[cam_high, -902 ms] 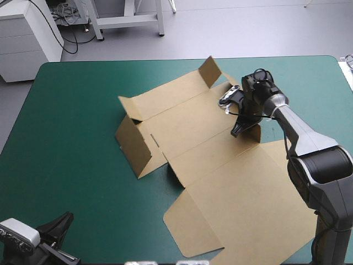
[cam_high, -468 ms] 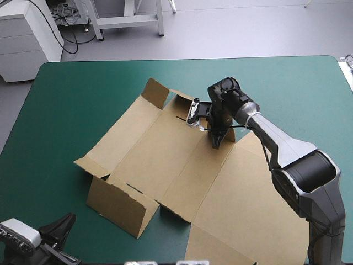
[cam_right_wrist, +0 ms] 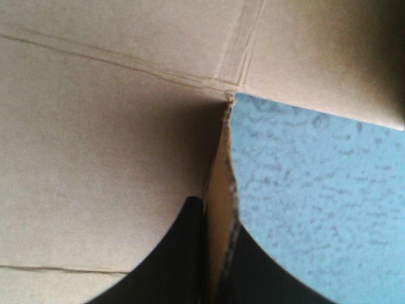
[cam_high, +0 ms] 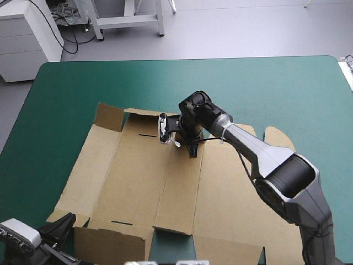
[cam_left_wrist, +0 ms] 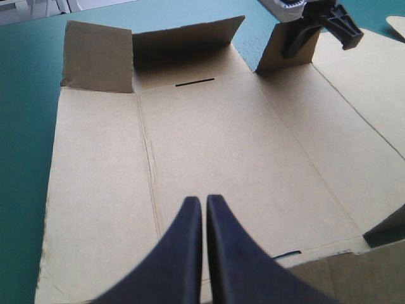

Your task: Fold the box

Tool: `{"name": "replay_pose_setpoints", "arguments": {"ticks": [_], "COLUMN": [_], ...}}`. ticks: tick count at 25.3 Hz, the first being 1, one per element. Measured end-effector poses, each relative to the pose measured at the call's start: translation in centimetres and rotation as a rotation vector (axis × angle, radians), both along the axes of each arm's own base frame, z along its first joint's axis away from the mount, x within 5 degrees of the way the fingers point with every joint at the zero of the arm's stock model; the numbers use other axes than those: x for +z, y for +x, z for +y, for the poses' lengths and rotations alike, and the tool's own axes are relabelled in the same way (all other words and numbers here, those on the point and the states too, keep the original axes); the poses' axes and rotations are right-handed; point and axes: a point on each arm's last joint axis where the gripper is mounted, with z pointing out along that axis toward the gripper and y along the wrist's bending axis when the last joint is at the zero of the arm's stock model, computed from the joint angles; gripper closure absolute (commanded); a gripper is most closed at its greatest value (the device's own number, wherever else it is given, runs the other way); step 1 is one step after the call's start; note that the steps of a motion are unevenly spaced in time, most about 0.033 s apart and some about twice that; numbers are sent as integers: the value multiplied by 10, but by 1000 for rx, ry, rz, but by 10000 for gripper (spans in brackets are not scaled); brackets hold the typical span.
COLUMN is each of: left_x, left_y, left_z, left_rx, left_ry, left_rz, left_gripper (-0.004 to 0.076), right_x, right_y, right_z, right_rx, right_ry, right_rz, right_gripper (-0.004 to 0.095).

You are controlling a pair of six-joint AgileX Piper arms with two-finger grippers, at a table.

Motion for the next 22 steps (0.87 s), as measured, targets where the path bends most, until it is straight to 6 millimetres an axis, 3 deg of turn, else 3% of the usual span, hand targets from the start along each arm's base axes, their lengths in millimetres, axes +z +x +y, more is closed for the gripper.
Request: {"name": "replay_pose_setpoints", "arguments": {"ticks": [11, 15, 18, 20, 22], "left_x": [0, 0, 0, 0, 0], "left_y": [0, 0, 0, 0, 0], "left_z": [0, 0, 0, 0, 0], "left_rx": [0, -1, -2, -2, -2], "left_ry": [-1, -1, -2, -2, -2], "left_rz": [0, 0, 1, 1, 1], "left_gripper": [717, 717, 717, 717, 717], "right_x": [-6, -4, -3, 2, 14], "right_y": [14, 18, 21, 24, 27], "right_z": [9, 11, 12, 14, 16], "right_rx": [4, 6, 8, -2, -27], "right_ry": [-41, -35, -33, -18, 17], "right_rz": [15, -10, -37, -62, -96], "right_gripper": [903, 758, 494, 412, 411]}}
